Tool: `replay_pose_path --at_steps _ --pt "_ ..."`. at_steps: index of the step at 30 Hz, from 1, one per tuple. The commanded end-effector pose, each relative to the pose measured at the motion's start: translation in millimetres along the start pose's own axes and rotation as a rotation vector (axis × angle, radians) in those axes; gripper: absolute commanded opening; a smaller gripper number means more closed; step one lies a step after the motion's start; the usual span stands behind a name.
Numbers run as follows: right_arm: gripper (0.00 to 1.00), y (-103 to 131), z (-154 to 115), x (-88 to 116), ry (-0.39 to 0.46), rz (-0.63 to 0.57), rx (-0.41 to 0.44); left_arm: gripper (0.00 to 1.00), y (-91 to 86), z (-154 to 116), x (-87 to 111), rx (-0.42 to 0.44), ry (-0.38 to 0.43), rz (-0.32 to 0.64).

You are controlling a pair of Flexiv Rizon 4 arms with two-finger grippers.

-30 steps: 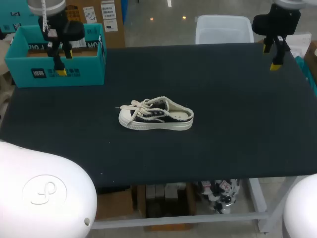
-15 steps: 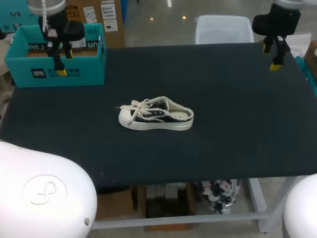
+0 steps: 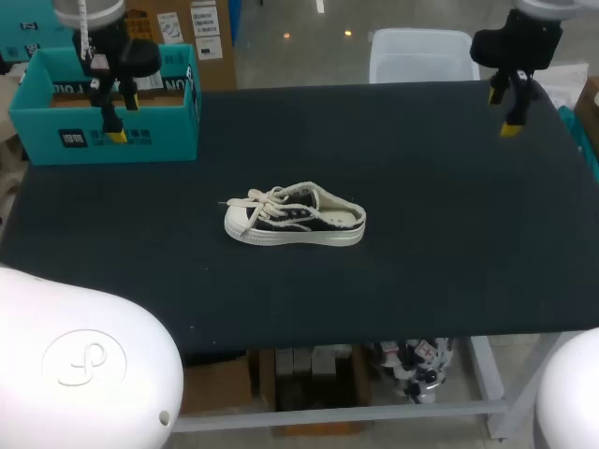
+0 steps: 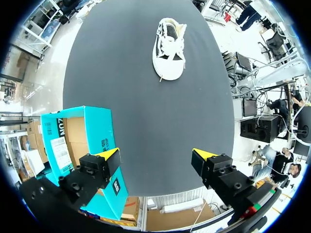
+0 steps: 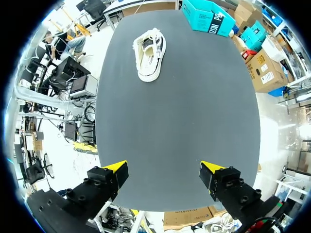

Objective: Open the shoe tongue, take the insole out of the shoe, put the insole back into the shoe, and pack the shoe into the shoebox

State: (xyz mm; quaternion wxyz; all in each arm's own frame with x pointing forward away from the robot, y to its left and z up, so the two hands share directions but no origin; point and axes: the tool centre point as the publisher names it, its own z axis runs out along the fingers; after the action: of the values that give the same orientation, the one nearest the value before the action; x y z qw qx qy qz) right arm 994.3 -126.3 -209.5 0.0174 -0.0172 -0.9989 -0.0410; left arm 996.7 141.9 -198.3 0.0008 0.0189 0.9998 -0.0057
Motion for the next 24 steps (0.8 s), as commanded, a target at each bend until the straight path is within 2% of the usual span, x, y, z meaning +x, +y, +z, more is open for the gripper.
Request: replay_pose_path --at_steps 1,5,8,12,17,21,23,24 --pt "1.0 8.6 8.7 -0.6 0.018 0.002 -0.051 1.0 -6.2 -4.8 7.1 -0.005 -0.011 0.003" --pt "1.0 27.2 22.6 5.7 0.014 0.013 -0.11 1.0 -20.8 -5.1 11.3 -0.021 0.003 -0.014" --pt "1.0 39.3 33.6 9.9 0.004 0.005 -0.166 1.0 -34.5 -4.0 17.0 -0.019 0.047 -0.039" --pt "1.0 55.4 50.1 12.1 0.005 0.006 -0.233 1.0 -51.1 -0.6 24.1 0.007 0.095 -0.12" --pt "1.0 72.6 67.5 16.8 -0.007 -0.003 -0.321 1.0 -64.0 3.0 29.5 0.046 0.106 -0.236" --pt "1.0 79.4 78.2 18.6 -0.021 0.003 -0.392 1.0 -74.1 6.3 32.5 0.046 0.09 -0.345" --pt "1.0 82.3 82.5 18.9 -0.016 0.014 -0.434 1.0 -79.5 7.9 33.4 -0.025 -0.001 -0.409" --pt "1.0 83.6 84.0 19.2 -0.018 0.015 -0.444 1.0 -79.5 7.9 33.4 -0.025 -0.001 -0.409"
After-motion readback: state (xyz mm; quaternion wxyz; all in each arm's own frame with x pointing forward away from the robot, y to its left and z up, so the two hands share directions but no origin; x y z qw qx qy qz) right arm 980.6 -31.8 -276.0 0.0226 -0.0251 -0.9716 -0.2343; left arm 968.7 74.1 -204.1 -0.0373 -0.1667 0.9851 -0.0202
